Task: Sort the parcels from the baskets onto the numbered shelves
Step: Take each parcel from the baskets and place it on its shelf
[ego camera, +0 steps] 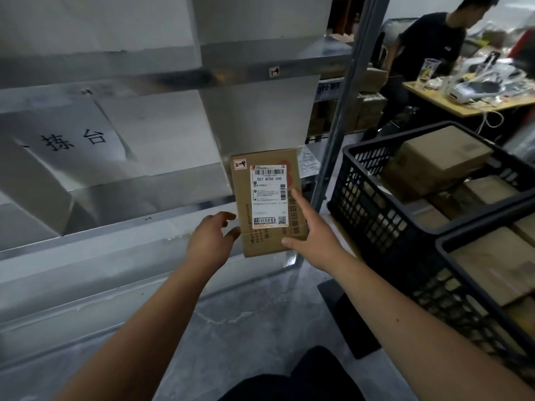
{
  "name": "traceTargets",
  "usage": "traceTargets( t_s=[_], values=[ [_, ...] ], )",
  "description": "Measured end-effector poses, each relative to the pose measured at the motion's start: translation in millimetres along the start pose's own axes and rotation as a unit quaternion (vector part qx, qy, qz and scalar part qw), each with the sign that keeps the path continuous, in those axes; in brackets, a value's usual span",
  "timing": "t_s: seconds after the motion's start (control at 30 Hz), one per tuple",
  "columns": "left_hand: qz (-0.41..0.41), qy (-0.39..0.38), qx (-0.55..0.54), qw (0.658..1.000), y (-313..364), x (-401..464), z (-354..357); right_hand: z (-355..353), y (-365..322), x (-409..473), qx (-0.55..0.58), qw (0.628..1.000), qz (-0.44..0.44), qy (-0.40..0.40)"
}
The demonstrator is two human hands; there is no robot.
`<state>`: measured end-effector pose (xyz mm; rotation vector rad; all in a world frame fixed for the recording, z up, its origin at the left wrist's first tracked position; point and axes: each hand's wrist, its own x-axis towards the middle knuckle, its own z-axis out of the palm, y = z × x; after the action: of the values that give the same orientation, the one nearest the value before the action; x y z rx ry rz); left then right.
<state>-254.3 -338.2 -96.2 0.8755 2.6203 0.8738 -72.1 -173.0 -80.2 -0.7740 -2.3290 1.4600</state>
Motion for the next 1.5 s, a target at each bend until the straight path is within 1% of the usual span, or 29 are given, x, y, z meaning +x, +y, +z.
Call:
traceTargets(
  t_s=[0.13, 0.3, 0.47, 0.57, 0.7, 0.87, 0.93, 1.03, 1.13, 1.27, 1.4, 1.5],
  values=[
    [-0.009, 0.007, -0.016, 1.0, 4.0, 27.2, 12.9, -3.6, 11.9, 25.8, 0.007, 1.0, 0.02, 0.014],
    [-0.026, 0.054, -0.047, 0.997, 13.8, 69.7, 25.9, -18.6, 27.7, 79.7, 0.014, 0.999, 0.033, 0.001],
    [-0.048, 0.08, -0.086, 0.992, 28.1, 109.6, 41.2, -25.9, 48.1, 153.1, 0.035, 0.999, 0.02, -0.013],
    [-0.083, 0.094, -0.087, 0.988, 34.3, 130.4, 50.0, -27.9, 60.8, 187.8, 0.059, 0.998, 0.005, -0.021],
    [-0.108, 0.09, -0.11, 0.984, 34.3, 155.6, 58.1, -27.1, 71.0, 227.2, 0.053, 0.998, -0.016, -0.012],
    [-0.078, 0.068, -0.123, 0.987, 35.2, 170.8, 61.0, -22.0, 71.4, 261.4, 0.007, 0.999, -0.031, 0.023],
    [-0.066, 0.06, -0.126, 0.988, 32.0, 178.2, 64.6, -16.9, 71.9, 275.4, 0.004, 0.998, -0.037, 0.041],
    [-0.07, 0.047, -0.13, 0.988, 27.0, 188.4, 73.1, -3.2, 76.9, 293.4, 0.001, 0.997, -0.043, 0.065],
    [-0.085, 0.037, -0.158, 0.983, 24.6, 194.6, 82.5, 13.1, 86.6, 306.2, -0.007, 0.996, -0.047, 0.08],
    [-0.083, 0.018, -0.202, 0.976, 18.2, 205.1, 93.5, 29.8, 97.1, 316.8, -0.029, 0.994, -0.048, 0.098],
    [-0.102, 0.029, -0.247, 0.963, 19.0, 216.4, 98.7, 41.3, 100.2, 325.9, -0.053, 0.991, -0.054, 0.111],
    [-0.111, 0.041, -0.268, 0.956, 17.6, 222.6, 101.1, 46.1, 98.4, 331.7, -0.058, 0.992, -0.044, 0.103]
  ],
)
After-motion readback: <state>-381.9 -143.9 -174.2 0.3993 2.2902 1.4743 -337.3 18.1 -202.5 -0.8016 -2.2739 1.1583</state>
